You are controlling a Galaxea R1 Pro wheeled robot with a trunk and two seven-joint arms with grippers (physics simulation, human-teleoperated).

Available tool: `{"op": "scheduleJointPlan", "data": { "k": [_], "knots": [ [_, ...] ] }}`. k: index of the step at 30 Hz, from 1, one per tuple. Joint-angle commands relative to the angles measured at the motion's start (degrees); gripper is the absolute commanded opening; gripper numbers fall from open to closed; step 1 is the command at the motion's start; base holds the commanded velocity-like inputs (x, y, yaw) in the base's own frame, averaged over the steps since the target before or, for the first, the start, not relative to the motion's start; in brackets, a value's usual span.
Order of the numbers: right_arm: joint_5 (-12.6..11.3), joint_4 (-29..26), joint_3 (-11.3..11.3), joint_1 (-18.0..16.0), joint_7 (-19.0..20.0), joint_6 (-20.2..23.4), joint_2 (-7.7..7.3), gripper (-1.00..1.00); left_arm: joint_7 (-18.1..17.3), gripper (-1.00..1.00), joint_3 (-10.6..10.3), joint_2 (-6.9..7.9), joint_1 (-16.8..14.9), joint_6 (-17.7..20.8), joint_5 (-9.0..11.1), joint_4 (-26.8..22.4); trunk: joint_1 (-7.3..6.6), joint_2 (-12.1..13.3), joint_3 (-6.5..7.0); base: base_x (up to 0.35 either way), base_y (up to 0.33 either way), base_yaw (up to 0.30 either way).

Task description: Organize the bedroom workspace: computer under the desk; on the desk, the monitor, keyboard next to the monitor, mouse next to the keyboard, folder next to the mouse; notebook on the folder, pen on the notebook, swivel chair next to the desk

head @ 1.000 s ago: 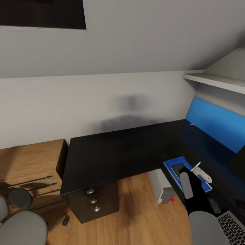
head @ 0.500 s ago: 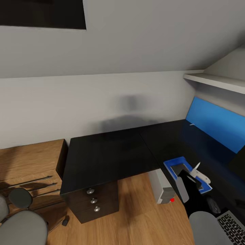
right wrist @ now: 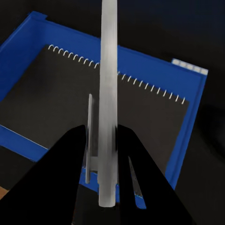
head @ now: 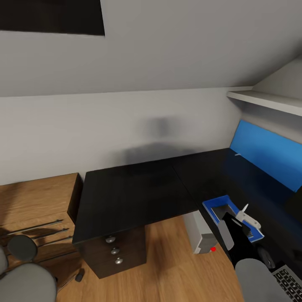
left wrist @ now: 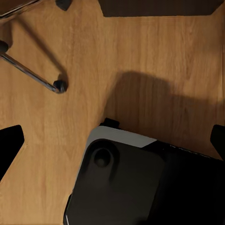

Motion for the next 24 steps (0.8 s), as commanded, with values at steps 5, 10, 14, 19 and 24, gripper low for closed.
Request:
{"op": "scheduleJointPlan", "data": {
  "k": [5,10,14,19,24],
  "knots": [
    [-0.27,4.32,0.09,-1.83,-0.15,-2.16,-0.89,-1.00,0.53,1.00,-2.97,0.03,0.00,-1.19,0.23,0.96,0.06,-0.11,-0.10,0.082,0.000,0.000],
    [-0.27,7.27,0.13,-2.82,0.11,-2.97,-1.45,-1.00,0.55,1.00,-3.49,0.02,0.00,-1.36,0.20,1.46,0.06,-0.11,-0.10,0.011,0.000,0.000],
    [-0.23,12.02,0.13,-4.78,1.21,-5.25,-1.84,-1.00,0.56,1.00,-3.61,0.01,0.00,-1.38,0.20,1.58,0.06,-0.11,-0.10,0.002,0.000,0.000],
    [-0.25,17.21,0.14,-6.90,3.14,-7.29,-3.24,-1.00,0.56,1.00,-3.65,-0.05,0.00,-1.37,0.20,1.61,0.06,-0.11,-0.10,0.000,0.000,0.000],
    [-0.21,18.18,0.14,-7.22,3.98,-7.72,-3.55,-1.00,0.56,1.00,-3.66,-0.31,0.00,-1.40,0.20,1.69,0.06,-0.11,-0.10,0.000,0.000,0.000]
  ]
}}
